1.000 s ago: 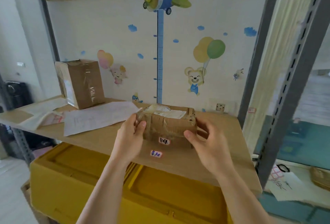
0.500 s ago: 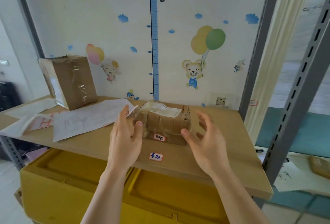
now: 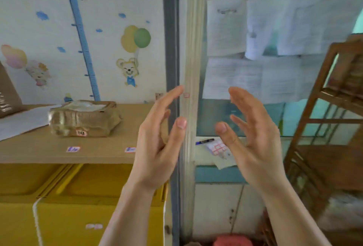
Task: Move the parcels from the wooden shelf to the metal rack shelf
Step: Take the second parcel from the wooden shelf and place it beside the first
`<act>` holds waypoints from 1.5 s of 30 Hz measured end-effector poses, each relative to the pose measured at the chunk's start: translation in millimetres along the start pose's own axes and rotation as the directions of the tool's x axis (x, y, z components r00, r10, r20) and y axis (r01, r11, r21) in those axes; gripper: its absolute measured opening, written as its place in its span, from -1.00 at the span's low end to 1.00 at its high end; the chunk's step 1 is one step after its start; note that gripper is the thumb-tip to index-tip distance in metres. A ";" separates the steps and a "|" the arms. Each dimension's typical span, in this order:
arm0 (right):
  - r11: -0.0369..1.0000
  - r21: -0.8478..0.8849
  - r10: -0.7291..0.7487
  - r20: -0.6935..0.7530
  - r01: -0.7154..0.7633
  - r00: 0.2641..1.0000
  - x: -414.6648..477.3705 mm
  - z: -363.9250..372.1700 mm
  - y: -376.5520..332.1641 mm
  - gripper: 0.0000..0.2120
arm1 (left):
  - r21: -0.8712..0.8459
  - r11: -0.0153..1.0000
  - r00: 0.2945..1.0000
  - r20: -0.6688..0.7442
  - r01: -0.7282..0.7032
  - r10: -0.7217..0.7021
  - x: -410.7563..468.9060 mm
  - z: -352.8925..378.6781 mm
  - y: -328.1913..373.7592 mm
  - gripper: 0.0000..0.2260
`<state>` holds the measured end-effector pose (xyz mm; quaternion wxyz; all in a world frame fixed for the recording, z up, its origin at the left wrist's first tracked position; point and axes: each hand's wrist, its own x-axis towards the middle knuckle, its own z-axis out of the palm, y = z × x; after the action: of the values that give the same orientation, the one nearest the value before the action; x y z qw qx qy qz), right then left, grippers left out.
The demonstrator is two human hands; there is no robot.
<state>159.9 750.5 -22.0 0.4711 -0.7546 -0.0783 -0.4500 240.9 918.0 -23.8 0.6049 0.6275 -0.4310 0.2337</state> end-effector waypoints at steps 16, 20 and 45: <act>0.817 -0.527 -0.034 -0.449 -0.234 0.893 -119.1 -444.8 -43.8 -0.30 | -0.694 0.717 0.883 0.372 0.061 0.286 -24.4 456.1 179.0 -0.54; 0.795 -0.546 -0.046 -0.489 -0.264 0.871 -112.4 -490.8 -16.0 -0.32 | -0.685 0.720 0.862 0.426 0.110 0.274 -20.6 518.3 180.0 -0.49; 0.801 -0.511 -0.023 -0.547 -0.312 0.837 79.0 -826.7 284.1 -0.42 | -0.588 0.771 0.862 0.496 0.243 0.107 152.9 959.4 97.2 -0.54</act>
<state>-140.5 -74.2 -19.8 0.2549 -0.7120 0.2556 -0.6022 21.4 -33.0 2.4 0.6546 0.4412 -0.6020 -0.1198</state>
